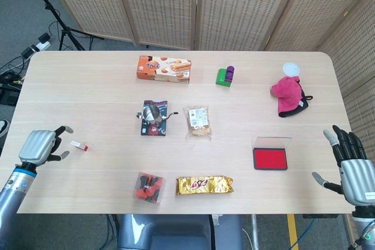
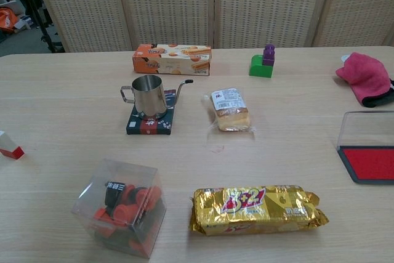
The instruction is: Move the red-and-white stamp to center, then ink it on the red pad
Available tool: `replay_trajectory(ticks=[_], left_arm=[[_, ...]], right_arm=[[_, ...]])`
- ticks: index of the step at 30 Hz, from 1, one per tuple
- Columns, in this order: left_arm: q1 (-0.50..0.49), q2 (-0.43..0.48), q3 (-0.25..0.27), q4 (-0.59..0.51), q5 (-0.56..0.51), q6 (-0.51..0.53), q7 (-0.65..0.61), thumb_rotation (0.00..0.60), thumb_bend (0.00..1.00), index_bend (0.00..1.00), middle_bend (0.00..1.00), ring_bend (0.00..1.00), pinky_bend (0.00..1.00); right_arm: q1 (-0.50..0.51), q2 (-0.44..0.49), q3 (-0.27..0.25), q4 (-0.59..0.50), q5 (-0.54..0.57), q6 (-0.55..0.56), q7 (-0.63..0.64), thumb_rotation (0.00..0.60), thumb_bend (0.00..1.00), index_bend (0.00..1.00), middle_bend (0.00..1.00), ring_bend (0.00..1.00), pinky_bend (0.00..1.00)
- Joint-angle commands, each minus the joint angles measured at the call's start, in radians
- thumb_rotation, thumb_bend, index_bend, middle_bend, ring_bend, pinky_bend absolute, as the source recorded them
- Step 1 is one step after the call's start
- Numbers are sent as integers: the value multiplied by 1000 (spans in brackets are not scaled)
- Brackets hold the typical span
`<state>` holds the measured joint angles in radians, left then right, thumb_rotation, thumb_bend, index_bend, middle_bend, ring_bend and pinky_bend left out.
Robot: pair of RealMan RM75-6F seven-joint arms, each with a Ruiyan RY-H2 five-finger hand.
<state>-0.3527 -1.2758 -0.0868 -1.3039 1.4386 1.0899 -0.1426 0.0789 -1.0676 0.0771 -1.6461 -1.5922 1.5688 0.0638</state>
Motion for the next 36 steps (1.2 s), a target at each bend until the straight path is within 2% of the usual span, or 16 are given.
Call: replay_trajectory(ticks=[1, 19, 36], left_arm=[[-14, -20, 4, 34, -17, -35, -14, 600, 237, 436, 960, 976, 1000], [-65, -108, 10, 175, -71, -125, -26, 600, 237, 448, 962, 976, 1000], [-98, -145, 7, 182, -106, -159, 45, 600, 284, 537, 962, 976, 1000]], right_arm=[[2, -1, 0, 0, 0, -4, -1, 600, 0, 0, 0, 0, 0], [9, 1, -1, 0, 15, -27, 6, 600, 0, 0, 0, 0, 0], [12, 8, 3, 0, 31, -39, 29, 600, 0, 0, 0, 0, 0]])
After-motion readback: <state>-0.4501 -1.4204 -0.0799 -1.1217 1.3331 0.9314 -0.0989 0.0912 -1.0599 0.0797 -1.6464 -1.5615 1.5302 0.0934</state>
